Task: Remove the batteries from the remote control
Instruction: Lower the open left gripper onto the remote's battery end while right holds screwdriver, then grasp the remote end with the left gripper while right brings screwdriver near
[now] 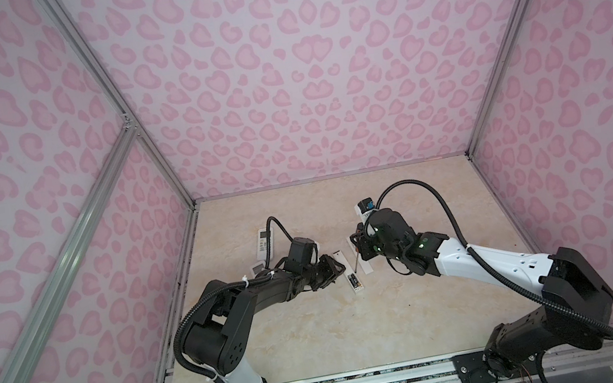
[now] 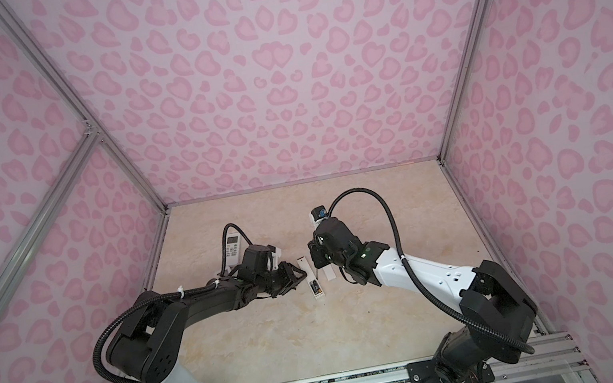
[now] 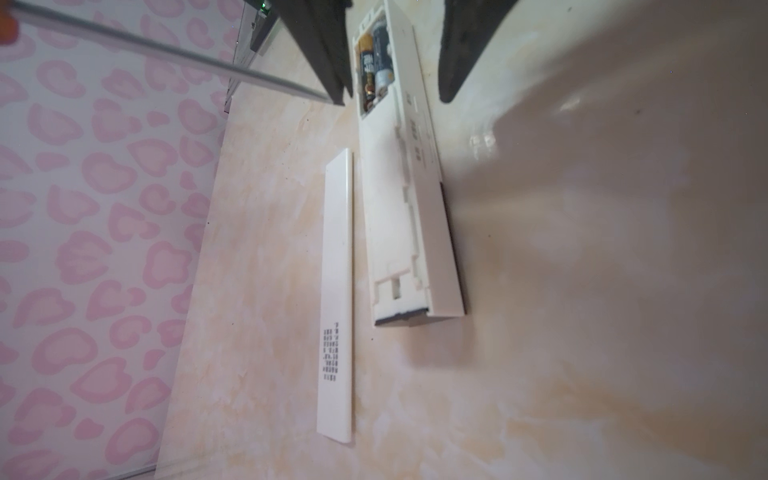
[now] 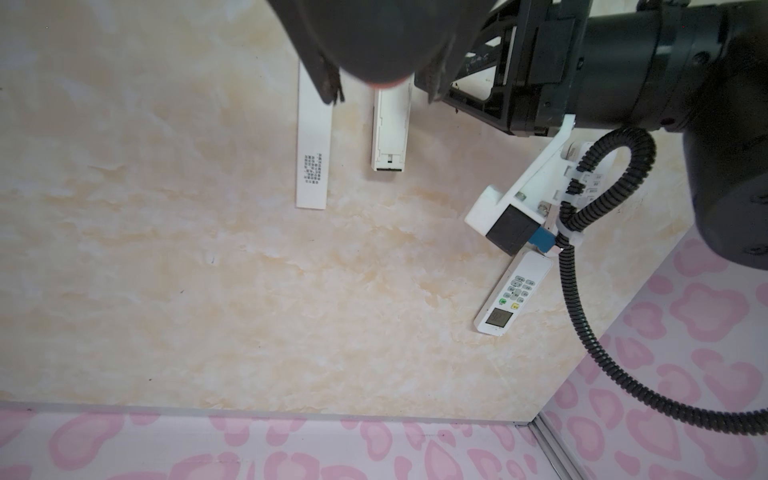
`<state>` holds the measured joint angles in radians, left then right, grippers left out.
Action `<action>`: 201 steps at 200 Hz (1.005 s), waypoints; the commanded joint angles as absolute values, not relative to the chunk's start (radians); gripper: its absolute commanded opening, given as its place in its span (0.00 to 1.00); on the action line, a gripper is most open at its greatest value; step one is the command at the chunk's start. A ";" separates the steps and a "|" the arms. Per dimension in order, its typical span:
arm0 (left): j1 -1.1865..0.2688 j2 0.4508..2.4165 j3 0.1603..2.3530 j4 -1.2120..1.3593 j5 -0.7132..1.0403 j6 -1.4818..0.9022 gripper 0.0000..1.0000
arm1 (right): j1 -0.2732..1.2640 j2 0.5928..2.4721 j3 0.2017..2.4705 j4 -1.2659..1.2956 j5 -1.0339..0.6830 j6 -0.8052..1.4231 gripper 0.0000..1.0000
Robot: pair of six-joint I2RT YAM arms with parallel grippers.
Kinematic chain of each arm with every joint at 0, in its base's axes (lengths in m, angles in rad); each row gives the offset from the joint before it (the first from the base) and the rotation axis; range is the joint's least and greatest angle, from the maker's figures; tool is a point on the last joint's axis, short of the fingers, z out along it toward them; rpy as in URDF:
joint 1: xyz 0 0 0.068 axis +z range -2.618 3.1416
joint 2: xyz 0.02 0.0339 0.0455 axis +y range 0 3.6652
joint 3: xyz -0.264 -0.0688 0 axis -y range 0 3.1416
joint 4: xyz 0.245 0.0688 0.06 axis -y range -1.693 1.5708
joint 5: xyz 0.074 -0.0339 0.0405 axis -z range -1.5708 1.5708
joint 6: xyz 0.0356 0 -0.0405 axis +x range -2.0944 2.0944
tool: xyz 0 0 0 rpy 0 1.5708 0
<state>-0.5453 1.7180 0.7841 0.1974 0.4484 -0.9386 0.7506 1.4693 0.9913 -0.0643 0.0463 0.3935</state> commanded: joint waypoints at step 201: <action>-0.584 1.707 0.732 0.238 0.403 -0.987 0.29 | 0.786 1.470 0.990 -0.116 0.103 0.513 0.00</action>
